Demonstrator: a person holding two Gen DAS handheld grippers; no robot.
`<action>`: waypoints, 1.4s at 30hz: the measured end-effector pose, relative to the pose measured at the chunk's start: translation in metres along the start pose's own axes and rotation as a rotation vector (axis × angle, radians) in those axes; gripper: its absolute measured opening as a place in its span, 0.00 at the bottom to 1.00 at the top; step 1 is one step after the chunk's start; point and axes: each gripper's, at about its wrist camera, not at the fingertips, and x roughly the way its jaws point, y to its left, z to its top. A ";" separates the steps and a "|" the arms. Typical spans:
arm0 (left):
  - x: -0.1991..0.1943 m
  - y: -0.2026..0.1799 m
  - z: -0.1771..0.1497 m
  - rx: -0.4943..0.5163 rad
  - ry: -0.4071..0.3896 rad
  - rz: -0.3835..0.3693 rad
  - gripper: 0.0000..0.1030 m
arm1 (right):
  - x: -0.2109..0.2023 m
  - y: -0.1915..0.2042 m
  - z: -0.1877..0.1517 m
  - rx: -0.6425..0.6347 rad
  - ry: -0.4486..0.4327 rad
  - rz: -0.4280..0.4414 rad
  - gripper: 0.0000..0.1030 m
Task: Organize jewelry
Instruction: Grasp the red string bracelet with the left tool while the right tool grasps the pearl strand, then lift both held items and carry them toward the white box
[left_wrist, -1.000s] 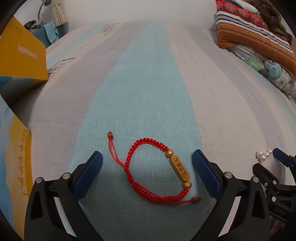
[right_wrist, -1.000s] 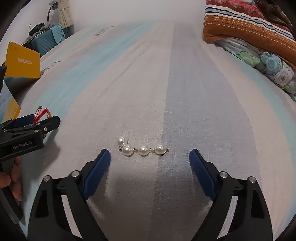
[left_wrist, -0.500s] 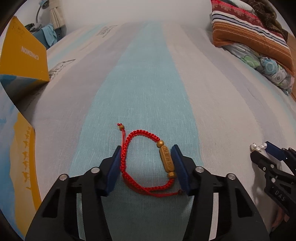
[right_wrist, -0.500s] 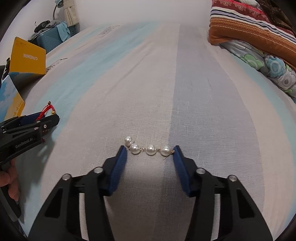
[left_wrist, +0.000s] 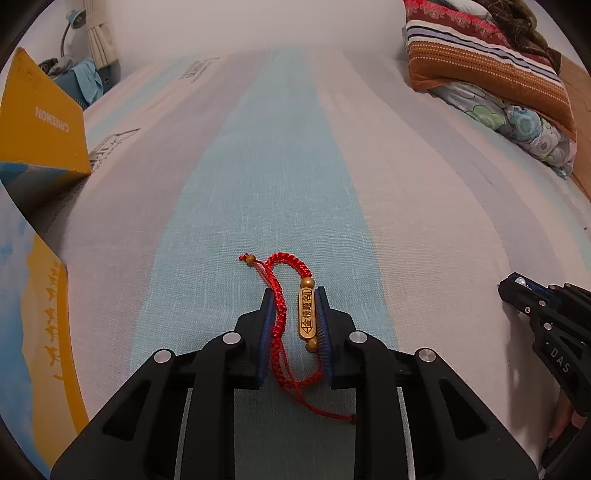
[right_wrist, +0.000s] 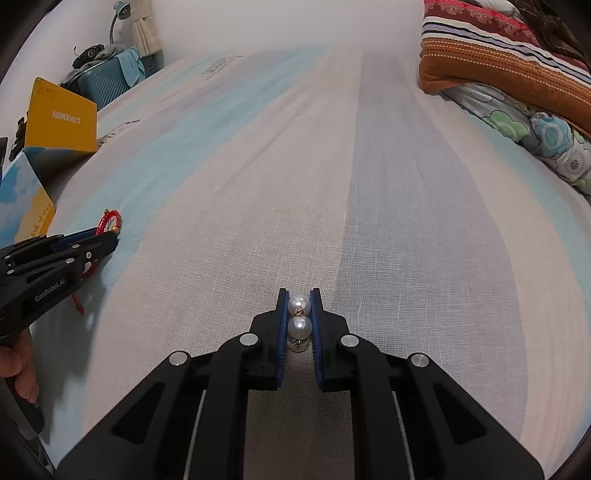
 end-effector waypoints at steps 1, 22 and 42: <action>-0.001 -0.001 0.000 0.001 0.000 0.000 0.18 | -0.001 0.001 0.000 0.001 -0.001 -0.001 0.10; -0.022 -0.007 -0.004 0.011 -0.003 -0.016 0.13 | -0.020 -0.004 -0.002 0.033 -0.021 0.009 0.10; -0.080 -0.009 -0.007 0.024 -0.051 0.010 0.13 | -0.073 0.003 -0.003 0.059 -0.062 0.013 0.10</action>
